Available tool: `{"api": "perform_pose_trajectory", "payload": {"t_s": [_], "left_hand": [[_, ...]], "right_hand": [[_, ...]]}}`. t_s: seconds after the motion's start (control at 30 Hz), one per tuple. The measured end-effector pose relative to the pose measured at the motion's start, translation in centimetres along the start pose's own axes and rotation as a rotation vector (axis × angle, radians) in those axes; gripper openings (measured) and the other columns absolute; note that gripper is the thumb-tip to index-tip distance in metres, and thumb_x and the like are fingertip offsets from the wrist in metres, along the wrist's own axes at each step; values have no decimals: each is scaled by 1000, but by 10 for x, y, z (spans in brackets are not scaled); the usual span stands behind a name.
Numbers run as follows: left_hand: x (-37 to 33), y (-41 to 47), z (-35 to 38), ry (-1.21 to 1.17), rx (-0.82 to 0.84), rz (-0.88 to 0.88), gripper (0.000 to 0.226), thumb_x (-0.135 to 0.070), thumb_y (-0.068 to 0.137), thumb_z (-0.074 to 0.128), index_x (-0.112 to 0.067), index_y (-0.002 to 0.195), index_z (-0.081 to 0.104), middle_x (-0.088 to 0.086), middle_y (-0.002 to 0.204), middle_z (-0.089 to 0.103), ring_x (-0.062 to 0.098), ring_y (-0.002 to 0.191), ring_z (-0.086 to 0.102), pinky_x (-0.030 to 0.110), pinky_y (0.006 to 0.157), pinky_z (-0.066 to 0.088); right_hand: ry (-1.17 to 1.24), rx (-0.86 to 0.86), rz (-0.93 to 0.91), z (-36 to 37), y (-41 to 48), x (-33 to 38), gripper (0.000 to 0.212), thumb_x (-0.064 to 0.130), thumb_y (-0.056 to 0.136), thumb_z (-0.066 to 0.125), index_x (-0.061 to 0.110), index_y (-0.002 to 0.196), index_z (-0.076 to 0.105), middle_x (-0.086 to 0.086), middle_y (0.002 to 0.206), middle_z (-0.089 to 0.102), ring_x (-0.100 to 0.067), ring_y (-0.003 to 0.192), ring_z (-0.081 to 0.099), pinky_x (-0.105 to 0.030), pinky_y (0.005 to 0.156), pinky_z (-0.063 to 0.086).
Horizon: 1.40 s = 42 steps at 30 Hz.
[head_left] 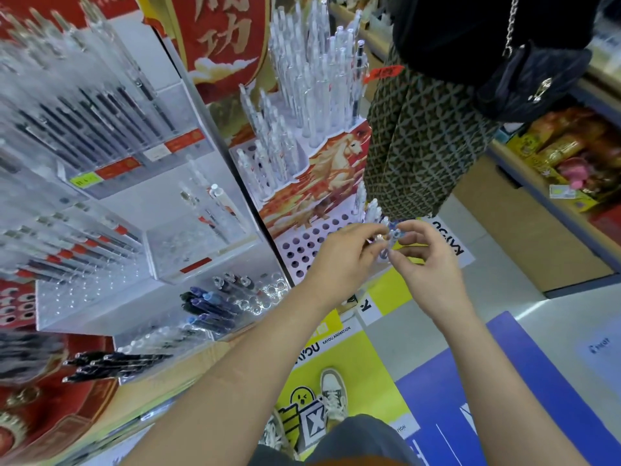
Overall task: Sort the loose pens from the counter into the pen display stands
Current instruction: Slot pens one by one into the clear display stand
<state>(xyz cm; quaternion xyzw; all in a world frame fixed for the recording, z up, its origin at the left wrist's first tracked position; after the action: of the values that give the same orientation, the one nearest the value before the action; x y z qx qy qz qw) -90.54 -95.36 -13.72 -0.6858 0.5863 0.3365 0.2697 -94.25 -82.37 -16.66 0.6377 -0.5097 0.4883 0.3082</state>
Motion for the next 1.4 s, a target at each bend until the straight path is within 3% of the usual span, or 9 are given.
{"api": "perform_pose_trajectory", "payload": {"t_s": [0.1,0.27,0.47,0.63,0.73,0.83,0.93,1.1,1.4], "left_hand": [[2,-1,-13,32,-152,-13,15,-20,89,67,-9,99,65,2,81,68,20,74,62,35,70,48],[-1,4,-21,55,-174,44,14,-18,83,71,-7,93,71,6,81,71,21,72,63,33,69,48],[-27,-8,-16,340,-206,339,12,-11,75,67,-8,85,73,5,77,72,25,70,66,31,64,55],[15,4,-11,-212,-138,-153,20,-6,77,77,-7,95,71,-1,82,67,11,74,62,32,78,54],[19,5,-4,-221,-52,-175,17,-2,75,77,-7,91,74,-6,75,67,-5,65,61,21,76,53],[17,0,1,-211,-32,-182,22,0,77,75,-8,98,75,-7,78,67,-12,65,59,10,73,49],[18,-2,5,-148,-20,-184,31,-1,79,73,-10,109,71,2,96,71,1,80,60,11,80,49],[22,-18,-20,-76,-122,-211,32,-9,83,71,-18,114,69,-5,98,69,4,80,61,30,82,53],[32,-127,-143,-111,-395,-229,14,-18,90,64,-26,98,73,-29,77,66,-4,77,64,19,73,51]], "right_hand": [[38,-64,-15,-2,-3,6,30,4,87,67,26,105,57,6,93,58,-10,79,62,-11,66,45],[52,-88,-46,-3,-4,14,26,1,88,64,24,100,62,7,88,61,-2,74,60,-9,67,44],[38,-75,-55,-4,1,15,30,3,89,62,29,104,65,0,95,63,-6,80,62,-15,72,46],[36,-77,-61,-7,2,14,36,2,89,63,37,96,66,8,93,66,-14,85,66,-42,81,57],[54,-69,-40,-7,2,11,40,1,88,62,41,92,67,15,90,66,-18,86,68,-49,80,57],[51,-70,-32,-9,3,10,40,1,88,61,40,95,67,19,87,65,-18,86,68,-49,79,57],[21,-80,-41,-10,0,15,38,-2,87,61,33,101,66,9,93,64,-14,80,66,-45,77,57],[75,-108,-83,-15,-9,42,32,1,90,57,31,97,66,7,86,64,-16,77,64,-29,67,51],[103,421,-166,90,-48,129,25,3,93,60,26,88,67,-2,76,70,-13,67,64,-20,60,50]]}}
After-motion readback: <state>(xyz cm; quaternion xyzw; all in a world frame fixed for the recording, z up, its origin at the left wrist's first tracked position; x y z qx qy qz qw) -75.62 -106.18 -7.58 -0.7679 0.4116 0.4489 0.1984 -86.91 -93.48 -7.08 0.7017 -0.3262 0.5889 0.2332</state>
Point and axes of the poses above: each hand's wrist, its own y-axis towards the middle knuckle, its own z-axis out of the palm, x = y × z, the point moved 10 cm from there along y, towards the middle knuckle
